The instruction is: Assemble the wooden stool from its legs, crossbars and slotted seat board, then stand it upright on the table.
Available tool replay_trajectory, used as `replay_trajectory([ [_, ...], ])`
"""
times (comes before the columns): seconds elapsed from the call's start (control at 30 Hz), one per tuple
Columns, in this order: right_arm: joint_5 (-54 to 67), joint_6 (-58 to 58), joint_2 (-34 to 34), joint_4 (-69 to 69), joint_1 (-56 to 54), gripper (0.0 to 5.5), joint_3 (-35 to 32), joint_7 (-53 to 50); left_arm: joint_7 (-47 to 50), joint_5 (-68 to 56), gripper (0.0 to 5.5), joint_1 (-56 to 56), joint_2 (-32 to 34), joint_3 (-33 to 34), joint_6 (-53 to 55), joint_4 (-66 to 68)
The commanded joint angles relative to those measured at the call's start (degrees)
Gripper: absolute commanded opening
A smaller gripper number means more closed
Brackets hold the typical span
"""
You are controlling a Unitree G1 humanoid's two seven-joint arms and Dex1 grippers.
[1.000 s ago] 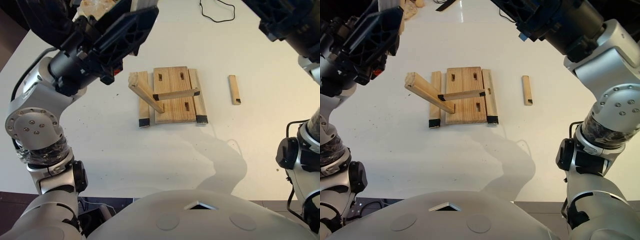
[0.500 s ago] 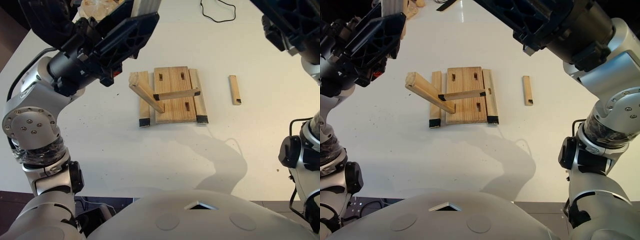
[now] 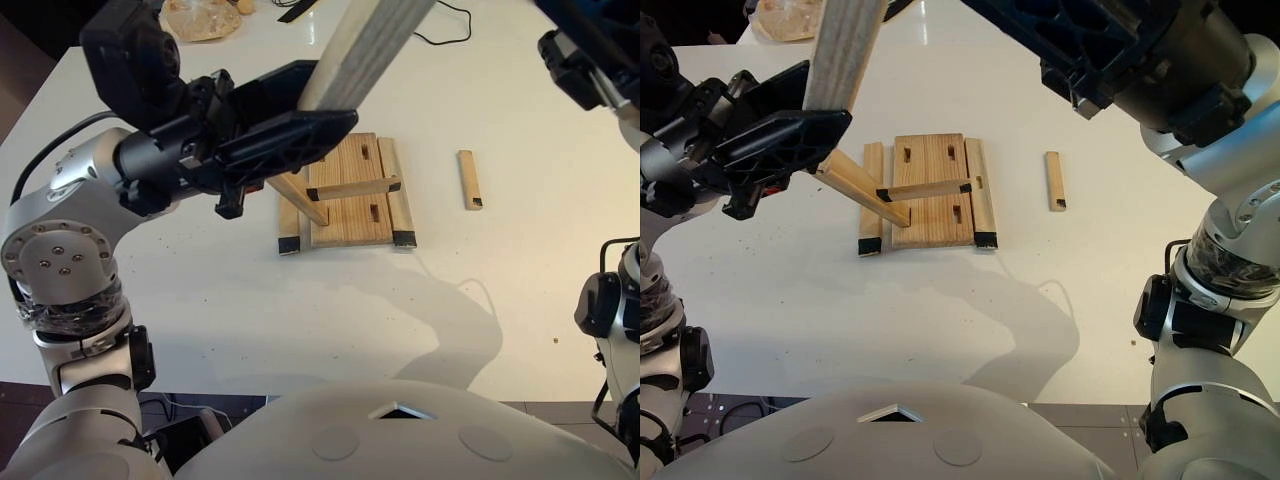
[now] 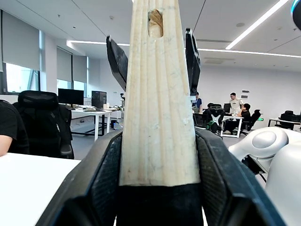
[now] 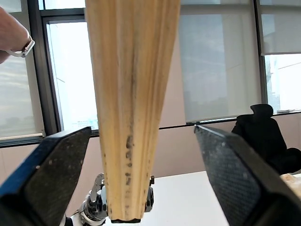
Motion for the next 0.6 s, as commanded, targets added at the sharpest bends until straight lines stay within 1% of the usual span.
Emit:
replay_trajectory([
  [0.03,2.15,-0.20,-1.60,0.15,-0.37,4.03,-0.27,2.33,-1.89,0.70,2.03,0.63,0.80,-0.81,0.52,0.25],
  [0.2,3.47,-1.61,-1.92,0.72,-1.61,4.03,-0.19,0.38,-4.33,1.52,2.03,3.41,1.29,-1.96,0.81,-1.93],
  [0.37,5.31,-2.37,-2.73,1.53,-2.92,4.03,0.00,-1.11,-6.48,3.05,2.03,5.41,2.16,-1.72,0.48,-2.65],
  [0.6,7.95,-1.22,-4.69,1.70,-2.62,3.06,-0.02,1.06,-8.64,5.70,2.03,5.63,2.74,-1.43,-0.26,-1.11],
])
